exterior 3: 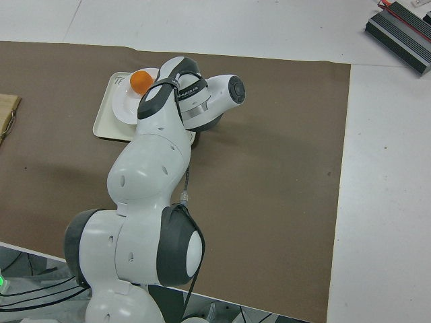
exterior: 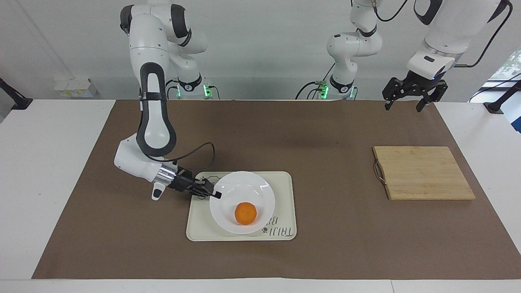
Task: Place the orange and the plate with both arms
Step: 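Slide the plate with the right gripper onto the cream tray, then open the right gripper and release the plate rim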
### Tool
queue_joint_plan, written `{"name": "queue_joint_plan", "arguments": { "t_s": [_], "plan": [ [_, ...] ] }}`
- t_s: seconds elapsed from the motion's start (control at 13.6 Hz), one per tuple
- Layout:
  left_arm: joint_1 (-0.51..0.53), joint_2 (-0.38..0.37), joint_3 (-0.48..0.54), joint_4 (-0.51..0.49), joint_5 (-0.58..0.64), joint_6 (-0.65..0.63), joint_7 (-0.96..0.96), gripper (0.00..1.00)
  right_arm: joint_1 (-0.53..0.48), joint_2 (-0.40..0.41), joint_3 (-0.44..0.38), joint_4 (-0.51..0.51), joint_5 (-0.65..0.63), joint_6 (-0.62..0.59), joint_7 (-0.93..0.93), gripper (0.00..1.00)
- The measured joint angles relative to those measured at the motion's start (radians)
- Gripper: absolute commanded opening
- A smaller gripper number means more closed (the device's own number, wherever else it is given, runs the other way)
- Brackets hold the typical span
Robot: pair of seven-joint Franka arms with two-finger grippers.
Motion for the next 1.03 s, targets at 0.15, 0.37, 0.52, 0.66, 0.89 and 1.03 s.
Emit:
{"name": "queue_joint_plan", "arguments": {
  "t_s": [0.15, 0.37, 0.52, 0.66, 0.89, 1.03],
  "plan": [
    [0.000, 0.000, 0.001, 0.002, -0.004, 0.000, 0.000, 1.00, 0.012, 0.003, 0.000, 0.001, 0.000, 0.004, -0.007, 0.00],
    [0.000, 0.014, 0.001, 0.019, -0.014, 0.001, 0.000, 1.00, 0.005, 0.008, -0.005, -0.006, -0.027, 0.003, -0.017, 0.00],
    [0.000, 0.038, 0.003, 0.026, -0.013, 0.001, 0.000, 1.00, -0.005, 0.008, -0.005, -0.018, -0.039, -0.001, -0.026, 0.00],
    [0.001, 0.068, 0.004, 0.027, -0.008, 0.007, 0.000, 1.00, -0.010, 0.008, -0.006, -0.023, -0.040, -0.005, -0.030, 0.00],
    [0.005, 0.094, 0.010, 0.028, 0.006, 0.029, 0.000, 1.00, -0.010, 0.008, -0.005, -0.034, -0.040, -0.006, -0.030, 0.99],
    [0.007, 0.094, 0.010, 0.028, 0.006, 0.048, 0.000, 1.00, -0.010, 0.008, -0.005, -0.039, -0.040, -0.007, -0.023, 1.00]
  ]
}}
